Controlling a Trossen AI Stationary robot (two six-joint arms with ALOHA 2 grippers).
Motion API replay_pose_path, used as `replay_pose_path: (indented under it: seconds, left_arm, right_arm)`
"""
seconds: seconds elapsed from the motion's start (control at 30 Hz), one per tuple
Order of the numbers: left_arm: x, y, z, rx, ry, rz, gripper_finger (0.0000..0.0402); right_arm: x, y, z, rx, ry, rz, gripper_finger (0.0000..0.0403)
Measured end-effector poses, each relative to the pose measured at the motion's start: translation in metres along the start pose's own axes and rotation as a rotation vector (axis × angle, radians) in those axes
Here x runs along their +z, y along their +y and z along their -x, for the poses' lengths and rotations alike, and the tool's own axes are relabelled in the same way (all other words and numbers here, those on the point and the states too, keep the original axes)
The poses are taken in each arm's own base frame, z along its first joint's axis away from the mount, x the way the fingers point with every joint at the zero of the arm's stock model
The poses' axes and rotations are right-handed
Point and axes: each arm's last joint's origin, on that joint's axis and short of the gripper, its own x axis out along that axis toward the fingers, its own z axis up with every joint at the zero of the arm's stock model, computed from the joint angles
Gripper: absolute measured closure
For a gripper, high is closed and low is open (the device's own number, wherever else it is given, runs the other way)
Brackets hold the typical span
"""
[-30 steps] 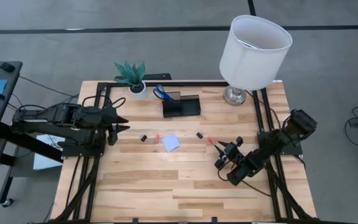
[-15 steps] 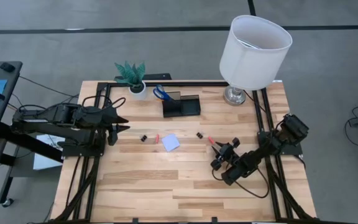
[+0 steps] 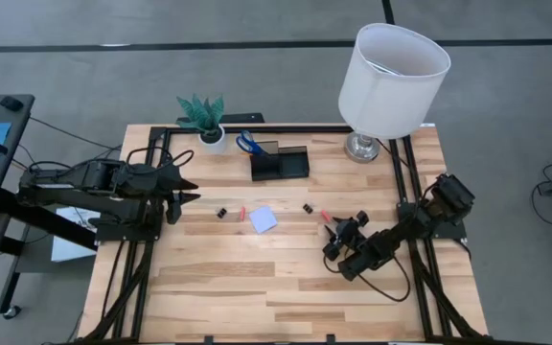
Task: Pick and place office supplies into organizer
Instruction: Put the right eraser into the desk organizer
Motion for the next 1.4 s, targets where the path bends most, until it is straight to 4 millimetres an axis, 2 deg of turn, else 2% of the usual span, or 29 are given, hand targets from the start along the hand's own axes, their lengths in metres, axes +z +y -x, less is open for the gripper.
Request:
replay_pose_path:
  seconds: [0.3, 0.77, 0.93, 1.23, 1.3, 1.4]
  left_arm:
    - [0.0, 0.0, 0.0, 0.0, 0.0, 0.0, 0.0276]
    - [0.0, 0.0, 0.0, 0.0, 0.0, 0.0, 0.0276]
    - [0.0, 0.0, 0.0, 0.0, 0.0, 0.0, 0.0276]
    - [0.0, 0.0, 0.0, 0.0, 0.0, 0.0, 0.0276]
    - [0.0, 0.0, 0.0, 0.0, 0.0, 0.0, 0.0276]
    - [0.0, 0.0, 0.0, 0.0, 0.0, 0.0, 0.0276]
  right_arm:
    - [0.006, -0.004, -0.011, -0.039, 0.018, -0.03, 0.0238]
    - [0.02, -0.002, -0.029, -0.003, 0.067, -0.047, 0.0243]
    - [0.02, -0.002, -0.03, 0.003, 0.081, -0.046, 0.0278]
    - [0.02, -0.001, -0.03, 0.022, 0.103, -0.047, 0.0386]
    - [0.02, -0.001, -0.03, 0.022, 0.103, -0.047, 0.039]
    - [0.019, 0.0, -0.03, 0.026, 0.1, -0.051, 0.0376]
